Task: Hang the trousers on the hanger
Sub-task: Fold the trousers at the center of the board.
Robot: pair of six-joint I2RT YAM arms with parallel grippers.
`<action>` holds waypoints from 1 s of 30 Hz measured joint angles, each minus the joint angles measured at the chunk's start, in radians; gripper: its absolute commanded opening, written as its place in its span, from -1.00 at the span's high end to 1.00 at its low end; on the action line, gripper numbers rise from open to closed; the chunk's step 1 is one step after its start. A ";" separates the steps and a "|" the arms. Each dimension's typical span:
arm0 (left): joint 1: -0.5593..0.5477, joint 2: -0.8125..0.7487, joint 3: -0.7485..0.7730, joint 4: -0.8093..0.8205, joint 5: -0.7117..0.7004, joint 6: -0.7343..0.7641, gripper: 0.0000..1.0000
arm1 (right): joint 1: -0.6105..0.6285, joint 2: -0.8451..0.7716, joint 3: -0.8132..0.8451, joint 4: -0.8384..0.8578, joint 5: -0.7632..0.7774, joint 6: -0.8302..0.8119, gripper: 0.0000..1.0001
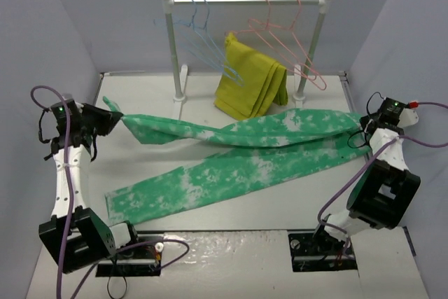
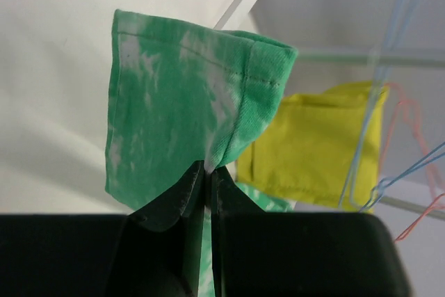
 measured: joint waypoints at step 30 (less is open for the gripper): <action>-0.115 -0.512 -0.185 -0.648 -0.373 0.220 0.19 | -0.067 0.075 0.007 -0.072 0.111 -0.075 0.32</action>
